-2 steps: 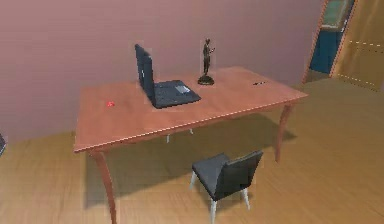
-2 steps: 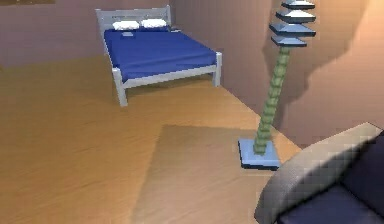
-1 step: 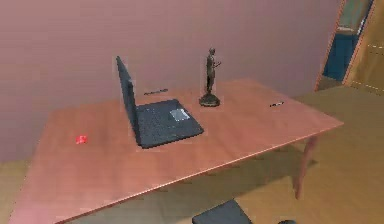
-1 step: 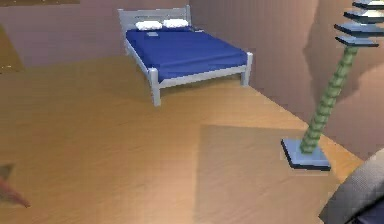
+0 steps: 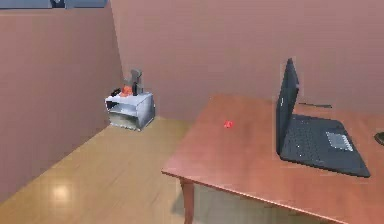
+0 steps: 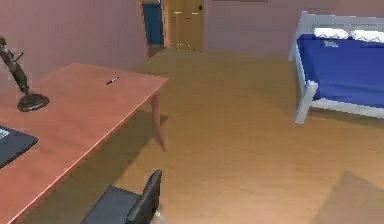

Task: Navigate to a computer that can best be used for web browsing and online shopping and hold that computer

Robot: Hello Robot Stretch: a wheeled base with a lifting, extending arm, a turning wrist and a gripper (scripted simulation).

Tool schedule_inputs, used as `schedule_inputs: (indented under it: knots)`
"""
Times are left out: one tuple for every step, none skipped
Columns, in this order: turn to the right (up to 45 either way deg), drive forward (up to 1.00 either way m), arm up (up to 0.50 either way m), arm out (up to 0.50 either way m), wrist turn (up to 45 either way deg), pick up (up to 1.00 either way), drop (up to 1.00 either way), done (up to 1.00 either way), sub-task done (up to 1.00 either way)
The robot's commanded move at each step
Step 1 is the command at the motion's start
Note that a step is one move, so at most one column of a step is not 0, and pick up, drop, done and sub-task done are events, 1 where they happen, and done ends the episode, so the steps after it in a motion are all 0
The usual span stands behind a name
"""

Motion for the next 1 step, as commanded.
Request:
schedule_inputs:
  knots:
    - [-45.0,0.0,0.0,0.0,0.0,0.0,0.0,0.0,0.0]
